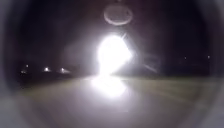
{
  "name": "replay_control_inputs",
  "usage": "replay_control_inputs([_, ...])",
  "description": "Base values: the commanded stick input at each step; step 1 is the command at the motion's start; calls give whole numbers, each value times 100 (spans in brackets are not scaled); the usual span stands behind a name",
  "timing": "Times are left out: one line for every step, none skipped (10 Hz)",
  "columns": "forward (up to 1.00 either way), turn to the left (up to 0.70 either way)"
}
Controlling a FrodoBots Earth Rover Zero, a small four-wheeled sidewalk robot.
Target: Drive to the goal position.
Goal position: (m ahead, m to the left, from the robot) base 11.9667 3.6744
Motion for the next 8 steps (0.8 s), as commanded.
replay_control_inputs([100,5])
replay_control_inputs([100,5])
replay_control_inputs([100,5])
replay_control_inputs([100,5])
replay_control_inputs([100,5])
replay_control_inputs([100,5])
replay_control_inputs([100,5])
replay_control_inputs([100,5])
